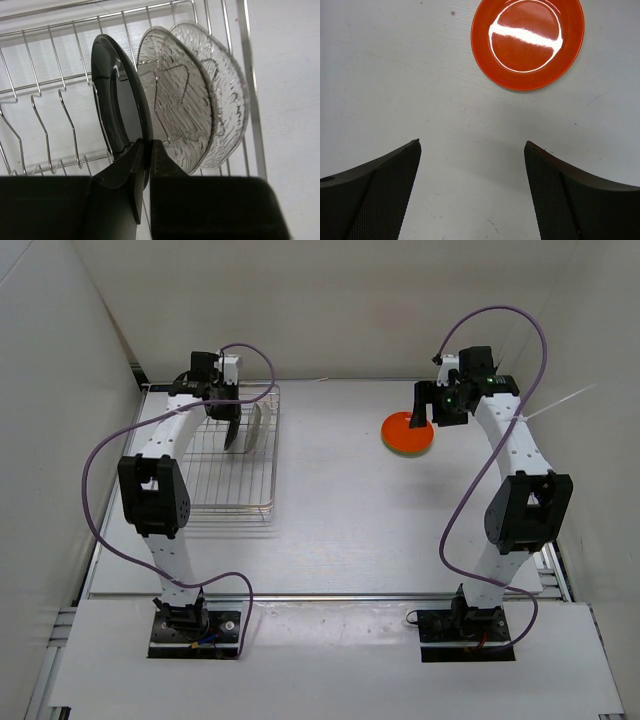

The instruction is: Unload the plates from the dish rack

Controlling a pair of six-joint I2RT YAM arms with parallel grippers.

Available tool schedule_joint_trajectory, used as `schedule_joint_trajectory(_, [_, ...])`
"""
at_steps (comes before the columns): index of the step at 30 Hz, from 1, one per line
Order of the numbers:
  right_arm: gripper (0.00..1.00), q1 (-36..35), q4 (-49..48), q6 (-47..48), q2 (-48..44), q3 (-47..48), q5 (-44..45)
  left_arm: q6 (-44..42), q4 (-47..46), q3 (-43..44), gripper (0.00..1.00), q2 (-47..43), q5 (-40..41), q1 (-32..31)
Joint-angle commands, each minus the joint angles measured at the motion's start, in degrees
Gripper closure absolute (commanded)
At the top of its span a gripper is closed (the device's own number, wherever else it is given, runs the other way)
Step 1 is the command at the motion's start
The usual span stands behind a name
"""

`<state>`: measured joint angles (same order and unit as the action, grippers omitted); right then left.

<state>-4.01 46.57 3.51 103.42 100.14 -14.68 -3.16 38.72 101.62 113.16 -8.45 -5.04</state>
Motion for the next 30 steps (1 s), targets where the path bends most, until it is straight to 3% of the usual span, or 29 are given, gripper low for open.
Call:
schedule_joint_trajectory(1, [0.13, -0.03, -0.69, 0.89, -3.13, -0.56, -0.09, 0.34, 0.48, 4.02, 0.89, -2.86, 0.71, 0.2])
schedule_joint_trajectory(11, [0.13, -0.03, -0.69, 0.36, -4.19, 0.15, -0.09, 2.1, 8.82, 14.03, 0.89, -10.76, -0.95, -1.11])
schedule_joint_trajectory(16, [0.13, -0.03, 1.15, 0.36, -4.19, 3.3, -0.09, -1.75, 13.22, 19.14, 0.89, -15.77, -2.09, -5.59])
schedule_joint_trajectory(19, [0.12, 1.54, 2.99, -0.95, -4.19, 5.67, -4.2, -5.79, 13.93, 18.08, 0.89, -19.38, 0.52, -12.43])
schedule_joint_trajectory(22, [0.11, 4.53, 6.15, -2.18, -3.58, 10.68, -16.49, -12.99, 13.32, 14.05, 0.89, -21.93, 11.93, -24.11])
schedule_joint_trajectory(23, [0.11, 5.23, 6.95, -2.19, -3.57, 12.95, -20.27, -17.36, 12.44, 10.39, 0.89, -22.54, 20.06, -27.53])
schedule_joint_trajectory(25, [0.07, 6.38, 8.18, -2.19, -4.18, 13.77, -28.69, -22.04, 10.86, 6.67, 0.89, -23.08, 28.53, -38.26])
schedule_joint_trajectory(26, [0.06, 6.38, 8.19, -0.97, -4.8, 13.77, -30.39, -26.42, 10.85, 4.22, 0.89, -23.08, 36.93, -41.86])
schedule_joint_trajectory(28, [0.04, 6.38, 8.19, -0.96, -5.94, 13.77, -32.16, -31.01, 8.67, 0.44, 0.89, -22.29, 44.27, -51.45])
schedule_joint_trajectory(30, [0.03, 5.69, 8.19, -0.43, -6.74, 13.24, -34.18, -41.01, -0.33, -9.21, 0.89, -24.12, 51.84, -59.33])
